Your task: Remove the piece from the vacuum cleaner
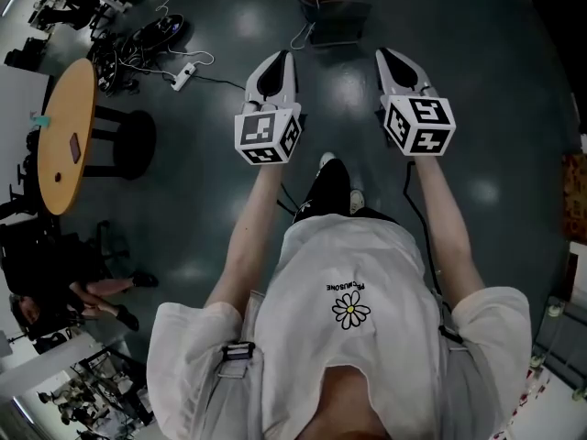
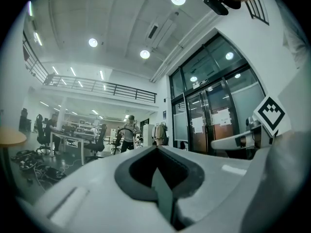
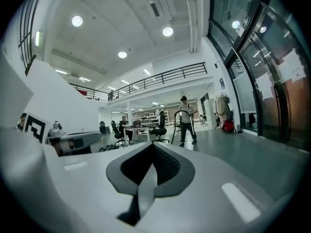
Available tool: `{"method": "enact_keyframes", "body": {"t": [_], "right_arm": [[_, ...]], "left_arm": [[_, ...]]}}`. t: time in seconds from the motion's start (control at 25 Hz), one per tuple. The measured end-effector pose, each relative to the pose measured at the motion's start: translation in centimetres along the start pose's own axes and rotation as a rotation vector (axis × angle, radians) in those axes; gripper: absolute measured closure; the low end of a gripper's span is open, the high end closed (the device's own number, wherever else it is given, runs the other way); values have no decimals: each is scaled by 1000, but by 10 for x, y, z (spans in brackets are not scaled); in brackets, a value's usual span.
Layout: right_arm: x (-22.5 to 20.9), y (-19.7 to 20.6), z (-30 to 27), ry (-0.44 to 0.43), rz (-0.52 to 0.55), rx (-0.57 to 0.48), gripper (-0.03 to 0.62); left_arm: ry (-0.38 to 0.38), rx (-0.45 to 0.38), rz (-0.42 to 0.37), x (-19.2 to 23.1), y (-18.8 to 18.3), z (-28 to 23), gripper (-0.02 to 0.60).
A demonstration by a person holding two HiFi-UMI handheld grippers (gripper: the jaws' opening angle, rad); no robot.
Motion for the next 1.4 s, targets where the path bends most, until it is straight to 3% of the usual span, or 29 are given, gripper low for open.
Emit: {"method": "enact_keyframes", "body": {"t": [0.12, 0.28, 0.48, 0.96, 1.16, 1.4], "right_arm": [[-8, 5, -11, -15, -8, -11, 568], [-33, 7, -44, 40, -21, -26, 568], [-55, 5, -94, 26, -8, 6, 568], [-110, -61, -292, 34, -2, 33, 568], [-123, -68, -342, 46, 14, 68, 568], [-153, -54, -375, 69, -7, 127, 568]], "left_arm": [[16, -19, -2, 4, 5, -14, 580], [60, -43, -32, 11, 7, -53, 580], [66, -46, -12, 37, 13, -110, 581], [50, -84, 22, 161, -10, -284, 581], [69, -45, 41, 192, -1, -336, 581], [86, 5, 66, 200, 21, -374, 581]]}}
Point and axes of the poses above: the fingertips, and each gripper's own axes: z backward along the fingers, x to its left, y out of its underside, the point moved 7 cm from there along z, backward along the fingers, and after that the axes turned 2 degrees about x, right-handed, at the moved point
